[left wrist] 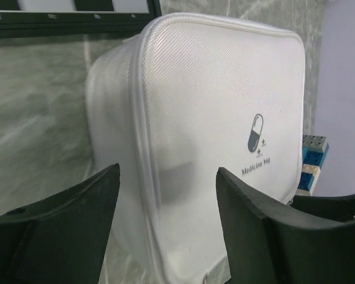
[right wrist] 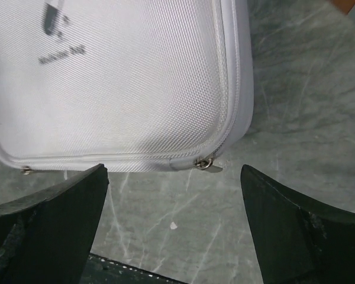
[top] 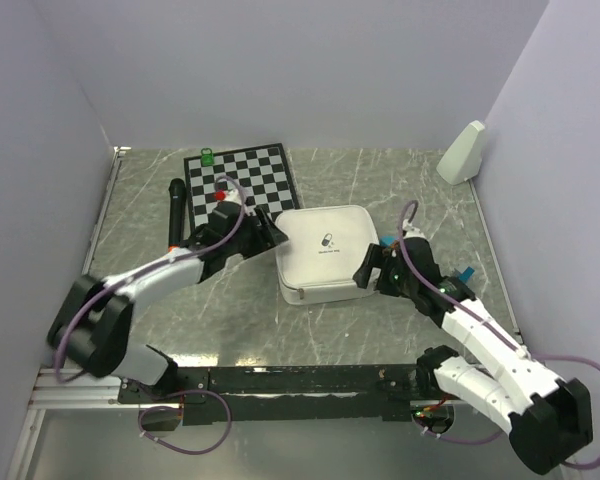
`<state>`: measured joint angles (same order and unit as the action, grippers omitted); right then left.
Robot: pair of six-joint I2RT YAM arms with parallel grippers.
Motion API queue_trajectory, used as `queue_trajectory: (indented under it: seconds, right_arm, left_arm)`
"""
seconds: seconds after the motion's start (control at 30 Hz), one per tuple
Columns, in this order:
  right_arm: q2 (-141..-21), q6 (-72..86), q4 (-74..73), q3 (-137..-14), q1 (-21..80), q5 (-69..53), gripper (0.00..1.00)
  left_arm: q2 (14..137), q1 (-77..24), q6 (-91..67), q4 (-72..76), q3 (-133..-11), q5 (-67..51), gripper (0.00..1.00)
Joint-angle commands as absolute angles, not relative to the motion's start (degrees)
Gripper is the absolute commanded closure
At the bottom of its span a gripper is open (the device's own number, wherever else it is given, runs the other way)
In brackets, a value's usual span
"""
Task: Organize the medicine kit
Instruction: Adjust the medicine box at the center of the board.
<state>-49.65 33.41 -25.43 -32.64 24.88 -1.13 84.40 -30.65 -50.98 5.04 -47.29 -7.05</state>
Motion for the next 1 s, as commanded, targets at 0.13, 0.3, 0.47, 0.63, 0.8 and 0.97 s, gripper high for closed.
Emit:
queue_trajectory:
  seconds: [0.13, 0.3, 0.47, 0.63, 0.8, 0.97]
  right_arm:
    - [-44.38, 30.41, -25.86, -39.9, 27.15, -2.62, 0.07]
    - [-51.41, 29.62, -23.9, -43.76, 31.1, -7.12, 0.12]
    - [-52.99, 30.23, -21.89, -43.42, 32.7, -7.56, 0.12]
    - [-56.16, 30.24, -21.8, -43.77, 33.13, -7.73, 0.13]
    - [-57.92, 29.79, -21.53, -43.95, 33.05, -8.08, 0.13]
    - [-58.27, 29.88, -21.18, -43.95, 33.22, -9.05, 0.13]
  left_arm:
    - [56.36, -31.2, -53.17, -4.95, -34.92, 6.35, 0.35]
    - [56.77, -31.99, -56.86, -2.36, -34.27, -4.29, 0.39]
    - [59.14, -38.22, -57.22, -3.08, -35.94, -2.29, 0.34]
    - [65.29, -43.05, -56.52, -4.21, -39.54, -0.97, 0.37]
    - [70.75, -46.06, -56.86, -5.45, -40.17, 2.37, 0.52]
    - [70.14, -46.14, -58.36, -4.66, -37.62, 4.47, 0.61]
